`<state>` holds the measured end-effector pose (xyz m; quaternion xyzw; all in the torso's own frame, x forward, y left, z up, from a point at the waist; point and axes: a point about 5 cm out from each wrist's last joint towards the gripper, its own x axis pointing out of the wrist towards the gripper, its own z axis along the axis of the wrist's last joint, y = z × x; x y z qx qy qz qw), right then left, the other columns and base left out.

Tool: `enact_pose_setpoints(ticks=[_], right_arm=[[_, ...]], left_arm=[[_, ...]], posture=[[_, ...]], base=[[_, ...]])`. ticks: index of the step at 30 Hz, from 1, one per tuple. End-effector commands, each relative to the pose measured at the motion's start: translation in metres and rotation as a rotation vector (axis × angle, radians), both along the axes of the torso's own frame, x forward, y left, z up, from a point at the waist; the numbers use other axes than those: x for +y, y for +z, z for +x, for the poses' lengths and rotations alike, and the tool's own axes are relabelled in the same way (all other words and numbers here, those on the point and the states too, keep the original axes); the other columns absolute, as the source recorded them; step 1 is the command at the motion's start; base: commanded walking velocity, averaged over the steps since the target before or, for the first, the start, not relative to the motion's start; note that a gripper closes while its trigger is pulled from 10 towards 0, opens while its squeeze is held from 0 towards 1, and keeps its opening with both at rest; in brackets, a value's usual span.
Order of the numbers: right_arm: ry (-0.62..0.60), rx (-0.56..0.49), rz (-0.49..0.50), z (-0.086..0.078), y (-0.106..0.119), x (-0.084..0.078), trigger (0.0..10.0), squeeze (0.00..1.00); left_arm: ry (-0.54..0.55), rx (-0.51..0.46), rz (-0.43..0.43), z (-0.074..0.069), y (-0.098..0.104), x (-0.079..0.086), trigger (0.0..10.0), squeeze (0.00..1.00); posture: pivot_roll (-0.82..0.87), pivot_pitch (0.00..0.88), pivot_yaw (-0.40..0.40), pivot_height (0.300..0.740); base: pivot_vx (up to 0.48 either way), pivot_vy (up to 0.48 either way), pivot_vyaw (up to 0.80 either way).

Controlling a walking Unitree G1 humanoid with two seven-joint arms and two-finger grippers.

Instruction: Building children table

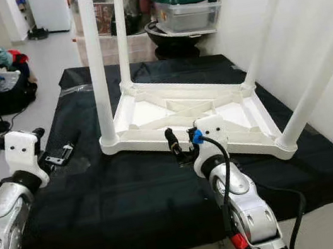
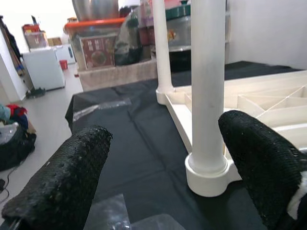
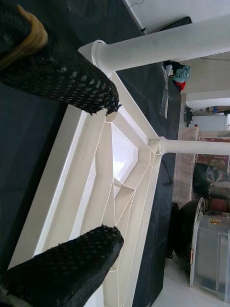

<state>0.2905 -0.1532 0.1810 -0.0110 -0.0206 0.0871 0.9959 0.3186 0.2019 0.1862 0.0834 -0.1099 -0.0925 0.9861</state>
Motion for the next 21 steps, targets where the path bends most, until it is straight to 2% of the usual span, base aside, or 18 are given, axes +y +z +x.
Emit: enact_pose_setpoints(ticks=[1,10,13,16,21], right_arm=[[-0.013,0.001,-0.005,0.001,-0.001,-0.003,10.0,0.0],[-0.006,-0.022,-0.018,0.001,0.0,-0.001,10.0,0.0],[-0.008,-0.044,-0.045,0.002,0.003,0.001,10.0,0.0],[-0.006,-0.051,-0.048,0.002,0.003,0.002,10.0,0.0],[-0.001,-0.05,-0.019,0.002,0.003,0.004,10.0,0.0]], left_arm=[[-0.01,0.023,0.0,0.002,-0.003,-0.004,10.0,0.39],[-0.059,0.011,-0.021,0.004,0.001,-0.009,10.0,0.39],[-0.144,0.022,-0.01,0.002,0.0,-0.015,10.0,0.38],[-0.189,0.034,-0.006,-0.001,-0.002,-0.018,10.0,0.38],[-0.24,0.04,-0.004,-0.005,-0.003,-0.021,10.0,0.36]], posture=[[0.09,0.0,-0.094,0.74],[0.08,0.0,-0.091,0.74],[0.08,0.0,-0.093,0.74],[0.09,0.0,-0.094,0.74],[0.09,0.0,-0.095,0.74]], base=[[0.0,0.0,0.0],[0.337,0.0,0.0],[0.346,0.0,0.0],[0.345,0.0,0.8],[0.32,0.0,0.27]])
